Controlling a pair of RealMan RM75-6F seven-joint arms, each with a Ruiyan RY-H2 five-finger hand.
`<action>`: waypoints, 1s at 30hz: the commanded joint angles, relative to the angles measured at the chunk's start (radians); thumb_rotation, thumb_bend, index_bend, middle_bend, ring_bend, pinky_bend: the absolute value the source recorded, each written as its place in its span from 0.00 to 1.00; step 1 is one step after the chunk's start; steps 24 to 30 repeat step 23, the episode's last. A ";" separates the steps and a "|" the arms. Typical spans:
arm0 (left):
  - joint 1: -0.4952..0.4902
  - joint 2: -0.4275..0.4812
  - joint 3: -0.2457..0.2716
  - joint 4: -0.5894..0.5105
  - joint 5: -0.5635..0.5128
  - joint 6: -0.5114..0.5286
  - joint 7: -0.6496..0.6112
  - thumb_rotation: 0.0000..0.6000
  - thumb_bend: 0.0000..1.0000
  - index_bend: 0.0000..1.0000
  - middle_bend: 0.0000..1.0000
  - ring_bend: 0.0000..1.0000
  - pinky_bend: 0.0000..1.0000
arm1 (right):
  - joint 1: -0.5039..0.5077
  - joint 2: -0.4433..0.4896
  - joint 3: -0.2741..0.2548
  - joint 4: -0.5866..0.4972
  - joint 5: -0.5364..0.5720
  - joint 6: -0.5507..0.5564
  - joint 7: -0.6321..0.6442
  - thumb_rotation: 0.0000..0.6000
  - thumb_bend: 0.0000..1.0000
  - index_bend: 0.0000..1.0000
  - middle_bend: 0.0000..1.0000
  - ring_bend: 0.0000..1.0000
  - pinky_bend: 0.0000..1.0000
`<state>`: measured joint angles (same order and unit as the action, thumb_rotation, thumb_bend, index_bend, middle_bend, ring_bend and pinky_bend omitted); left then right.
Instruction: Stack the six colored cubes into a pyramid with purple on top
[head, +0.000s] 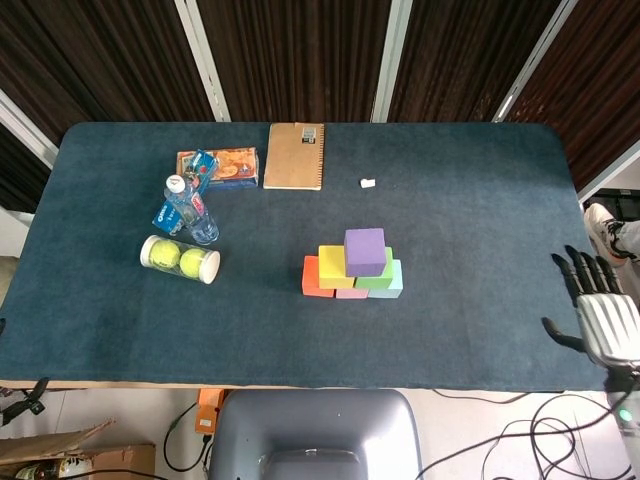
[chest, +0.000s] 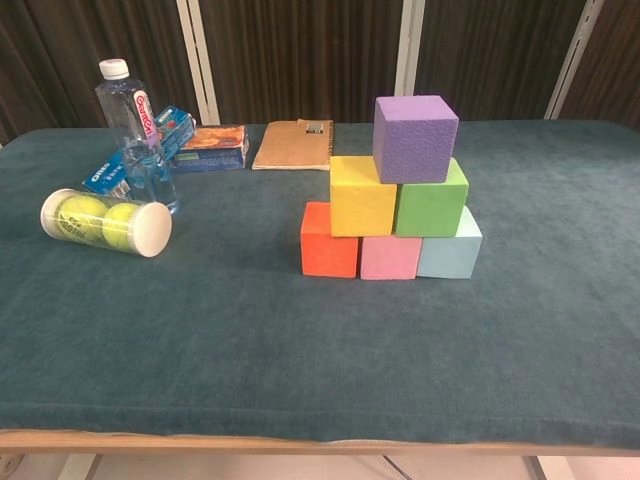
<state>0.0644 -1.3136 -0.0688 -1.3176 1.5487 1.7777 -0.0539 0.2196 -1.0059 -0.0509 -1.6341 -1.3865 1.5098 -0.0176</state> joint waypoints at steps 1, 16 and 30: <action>0.001 -0.005 0.030 0.001 0.018 -0.027 0.034 1.00 0.10 0.00 0.01 0.00 0.08 | -0.114 -0.114 -0.049 0.152 -0.050 0.102 0.054 1.00 0.20 0.00 0.00 0.00 0.00; -0.029 0.055 0.096 -0.082 0.060 -0.147 0.152 1.00 0.10 0.00 0.00 0.00 0.08 | -0.160 -0.111 -0.013 0.167 -0.094 0.093 0.071 1.00 0.20 0.00 0.00 0.00 0.00; -0.041 0.083 0.116 -0.127 0.081 -0.179 0.193 1.00 0.10 0.00 0.00 0.00 0.08 | -0.173 -0.103 -0.001 0.167 -0.113 0.089 0.085 1.00 0.20 0.00 0.00 0.00 0.00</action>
